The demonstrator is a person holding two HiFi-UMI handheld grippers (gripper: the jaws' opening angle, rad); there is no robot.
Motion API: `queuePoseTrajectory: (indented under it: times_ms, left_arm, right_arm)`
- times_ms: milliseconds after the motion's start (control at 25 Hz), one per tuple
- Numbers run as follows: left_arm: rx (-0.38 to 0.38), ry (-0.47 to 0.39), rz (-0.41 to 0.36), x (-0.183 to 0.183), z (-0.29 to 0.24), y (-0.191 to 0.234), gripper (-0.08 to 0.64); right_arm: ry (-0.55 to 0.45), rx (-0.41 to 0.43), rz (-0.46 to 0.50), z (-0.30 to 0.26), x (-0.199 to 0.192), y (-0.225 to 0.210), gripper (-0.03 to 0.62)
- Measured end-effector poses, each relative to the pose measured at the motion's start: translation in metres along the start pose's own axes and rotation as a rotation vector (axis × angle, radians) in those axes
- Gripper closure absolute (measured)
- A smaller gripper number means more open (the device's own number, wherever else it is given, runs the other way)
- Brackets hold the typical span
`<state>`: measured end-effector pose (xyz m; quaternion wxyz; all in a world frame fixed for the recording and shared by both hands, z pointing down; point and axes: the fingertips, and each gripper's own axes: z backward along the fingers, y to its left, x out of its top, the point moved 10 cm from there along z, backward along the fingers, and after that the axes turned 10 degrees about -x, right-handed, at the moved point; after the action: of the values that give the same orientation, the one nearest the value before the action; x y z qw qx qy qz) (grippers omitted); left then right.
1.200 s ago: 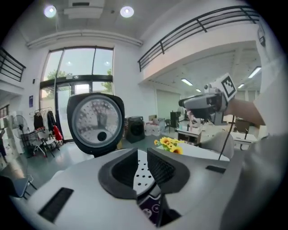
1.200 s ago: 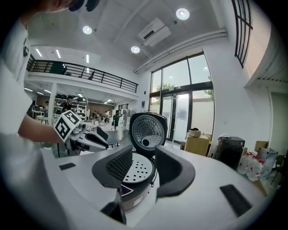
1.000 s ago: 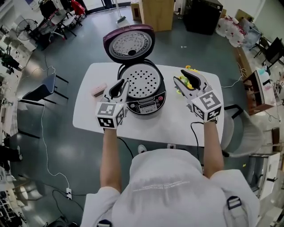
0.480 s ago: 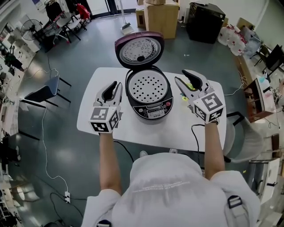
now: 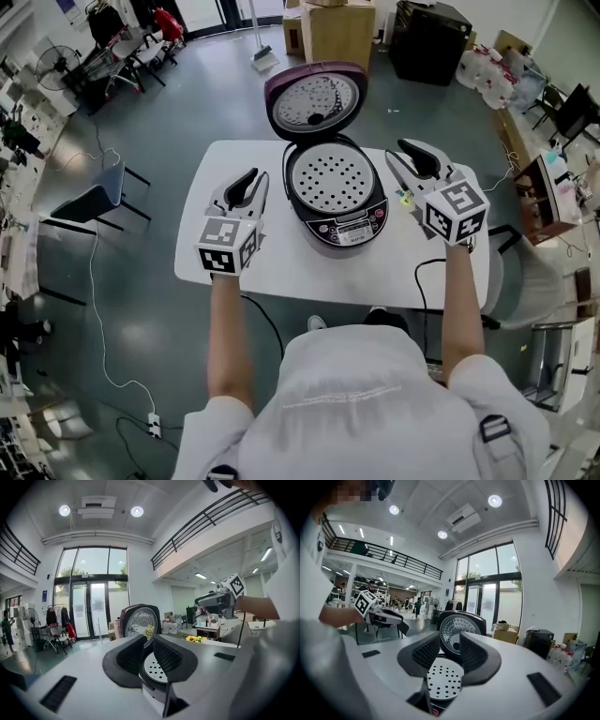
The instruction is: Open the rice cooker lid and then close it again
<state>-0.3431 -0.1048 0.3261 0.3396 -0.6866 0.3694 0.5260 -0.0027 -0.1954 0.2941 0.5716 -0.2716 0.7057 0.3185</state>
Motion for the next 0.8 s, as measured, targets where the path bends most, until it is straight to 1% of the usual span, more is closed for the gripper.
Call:
queuePoseTrajectory:
  times_ms: [80, 200, 280, 440, 600, 800]
  left_arm:
    - [-0.014, 0.0, -0.009, 0.0, 0.001, 0.009, 0.486]
    - [-0.03, 0.002, -0.019, 0.0, -0.002, 0.021, 0.486]
    - [-0.04, 0.003, -0.019, -0.001, -0.005, 0.028, 0.486]
    - [-0.059, 0.016, -0.025, -0.001, -0.018, 0.04, 0.486]
    - [-0.075, 0.027, -0.044, 0.005, -0.035, 0.05, 0.464]
    - [-0.082, 0.045, -0.07, 0.015, -0.061, 0.063, 0.456]
  right_arm:
    - [0.032, 0.007, -0.019, -0.003, -0.001, 0.004, 0.448]
    - [0.057, -0.005, -0.033, -0.003, -0.002, 0.006, 0.485]
    - [0.074, -0.011, -0.035, -0.005, -0.002, 0.004, 0.499]
    - [0.109, 0.004, -0.031, -0.019, -0.002, -0.003, 0.497]
    - [0.132, 0.021, -0.01, -0.042, -0.001, -0.014, 0.497]
    - [0.127, 0.024, 0.002, -0.076, 0.005, -0.036, 0.497]
